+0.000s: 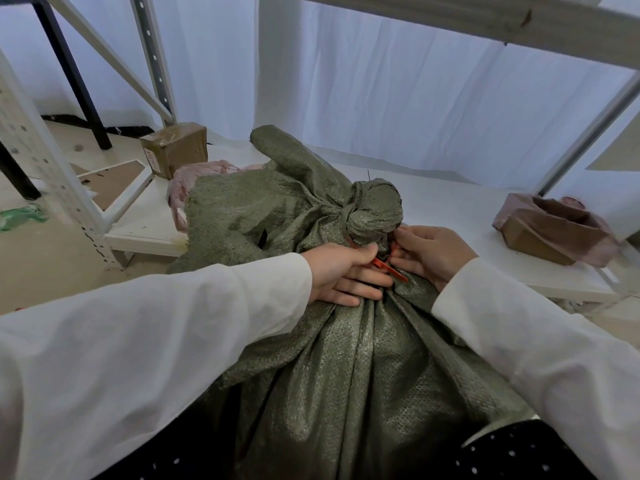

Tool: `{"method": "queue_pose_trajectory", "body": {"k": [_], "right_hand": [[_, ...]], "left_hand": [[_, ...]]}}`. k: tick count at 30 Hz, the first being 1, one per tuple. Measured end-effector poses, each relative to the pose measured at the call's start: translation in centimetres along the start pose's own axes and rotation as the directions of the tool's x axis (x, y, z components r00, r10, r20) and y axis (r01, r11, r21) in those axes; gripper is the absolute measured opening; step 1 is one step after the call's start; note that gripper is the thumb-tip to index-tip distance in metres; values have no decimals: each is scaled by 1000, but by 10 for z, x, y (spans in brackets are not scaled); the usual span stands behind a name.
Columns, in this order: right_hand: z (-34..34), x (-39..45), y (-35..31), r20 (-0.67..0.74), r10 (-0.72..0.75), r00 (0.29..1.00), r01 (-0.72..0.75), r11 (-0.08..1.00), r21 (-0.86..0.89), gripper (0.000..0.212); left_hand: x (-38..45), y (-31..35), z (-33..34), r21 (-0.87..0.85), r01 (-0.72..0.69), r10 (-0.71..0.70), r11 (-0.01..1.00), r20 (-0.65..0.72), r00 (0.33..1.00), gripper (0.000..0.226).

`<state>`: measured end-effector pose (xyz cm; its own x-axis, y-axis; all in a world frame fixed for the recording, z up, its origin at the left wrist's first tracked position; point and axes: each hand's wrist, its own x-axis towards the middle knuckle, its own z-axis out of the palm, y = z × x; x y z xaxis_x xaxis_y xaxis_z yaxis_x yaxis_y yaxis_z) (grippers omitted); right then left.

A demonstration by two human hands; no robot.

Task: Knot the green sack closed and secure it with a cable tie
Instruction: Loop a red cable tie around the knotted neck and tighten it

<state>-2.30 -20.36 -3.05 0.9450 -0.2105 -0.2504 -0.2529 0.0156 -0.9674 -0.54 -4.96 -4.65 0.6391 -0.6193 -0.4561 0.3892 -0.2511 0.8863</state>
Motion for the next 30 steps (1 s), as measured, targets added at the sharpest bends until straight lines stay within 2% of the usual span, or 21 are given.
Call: {"method": "queue_pose_trajectory", "body": {"k": [19, 30], "right_hand": [[7, 1, 4, -93, -42, 995, 42, 999, 2, 20], [5, -3, -2, -40, -27, 999, 28, 999, 31, 18]], "left_hand": [[0, -1, -1, -10, -31, 31, 999, -18, 999, 32], [0, -1, 1, -24, -38, 37, 999, -39, 999, 32]]}}
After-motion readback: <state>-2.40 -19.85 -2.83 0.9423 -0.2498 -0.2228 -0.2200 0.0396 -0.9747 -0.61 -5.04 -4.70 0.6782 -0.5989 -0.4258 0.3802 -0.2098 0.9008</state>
